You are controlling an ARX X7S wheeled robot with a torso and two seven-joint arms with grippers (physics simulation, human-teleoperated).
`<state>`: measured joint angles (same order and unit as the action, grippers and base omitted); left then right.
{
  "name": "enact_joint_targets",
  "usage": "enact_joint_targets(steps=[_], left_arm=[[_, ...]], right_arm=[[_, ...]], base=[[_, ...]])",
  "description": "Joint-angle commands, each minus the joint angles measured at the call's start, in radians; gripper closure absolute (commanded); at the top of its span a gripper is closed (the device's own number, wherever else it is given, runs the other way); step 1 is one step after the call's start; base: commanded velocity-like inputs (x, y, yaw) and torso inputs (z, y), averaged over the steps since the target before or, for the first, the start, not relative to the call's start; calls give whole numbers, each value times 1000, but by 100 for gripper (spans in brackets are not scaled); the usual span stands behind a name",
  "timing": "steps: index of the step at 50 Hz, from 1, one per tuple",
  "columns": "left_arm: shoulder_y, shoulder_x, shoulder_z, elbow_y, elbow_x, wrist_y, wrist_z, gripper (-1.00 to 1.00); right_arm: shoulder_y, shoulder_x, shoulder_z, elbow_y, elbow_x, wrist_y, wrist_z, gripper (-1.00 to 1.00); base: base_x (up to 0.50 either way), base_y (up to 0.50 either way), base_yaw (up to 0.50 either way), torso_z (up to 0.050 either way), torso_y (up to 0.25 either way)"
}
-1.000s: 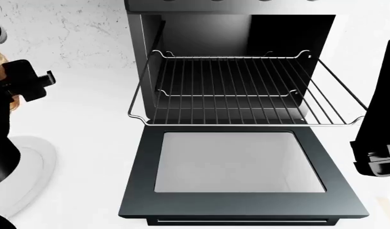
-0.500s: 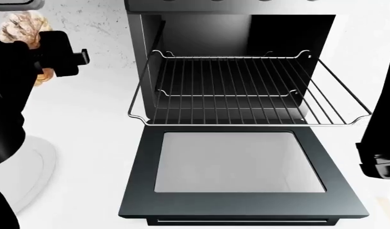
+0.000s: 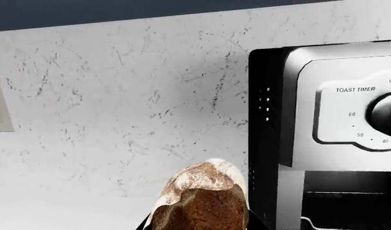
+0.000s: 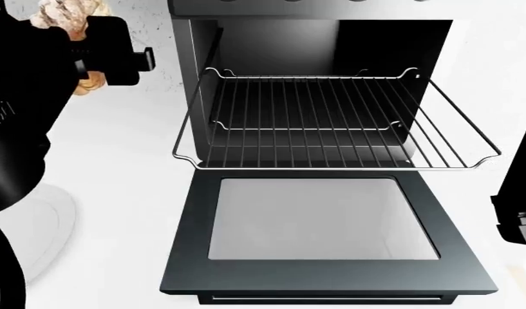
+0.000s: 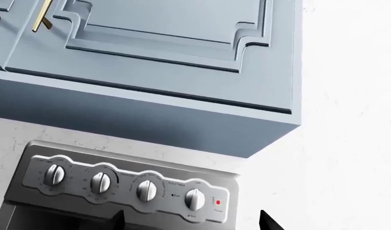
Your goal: Place the bread on the top rack of the toaster oven.
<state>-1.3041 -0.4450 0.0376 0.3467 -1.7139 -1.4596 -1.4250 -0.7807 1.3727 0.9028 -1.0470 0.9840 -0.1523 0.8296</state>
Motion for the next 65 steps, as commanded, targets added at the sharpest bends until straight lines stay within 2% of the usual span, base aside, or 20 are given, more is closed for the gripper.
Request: enact_joint_targets(steps=[1, 11, 29, 34, 40, 42, 48, 56, 65], left_arm=[[-29, 31, 46, -2, -10, 29, 71, 100], [-32, 67, 75, 21, 50, 52, 147, 100], [-46, 150, 144, 27, 81, 97, 180, 100], [-67, 172, 164, 21, 60, 106, 153, 100], [-137, 207, 202, 10, -69, 128, 28, 100], [-147, 216, 211, 9, -79, 134, 18, 100], [-130, 233, 223, 2, 21, 141, 105, 100], [-123, 255, 253, 6, 43, 153, 120, 100], [-77, 267, 296, 5, 133, 170, 196, 100]], right_arm=[[-3, -35, 8, 0, -3, 2, -26, -100], [-3, -67, 9, 0, -10, 2, -46, -100], [-4, -100, 28, 0, -5, 13, -69, -100], [-4, -113, 26, 0, -8, 13, -77, -100], [-4, -136, 28, 0, -9, 14, -96, -100], [-4, -148, 29, 0, -10, 14, -106, -100], [-4, -160, 29, 0, -13, 11, -115, -100], [-4, -184, 45, 0, -3, 16, -143, -100], [-4, -206, 47, 0, -7, 16, -158, -100]], base=[[0, 0, 0, 0, 0], [0, 0, 0, 0, 0], [0, 0, 0, 0, 0], [0, 0, 0, 0, 0], [0, 0, 0, 0, 0], [0, 0, 0, 0, 0], [0, 0, 0, 0, 0], [0, 0, 0, 0, 0], [0, 0, 0, 0, 0]])
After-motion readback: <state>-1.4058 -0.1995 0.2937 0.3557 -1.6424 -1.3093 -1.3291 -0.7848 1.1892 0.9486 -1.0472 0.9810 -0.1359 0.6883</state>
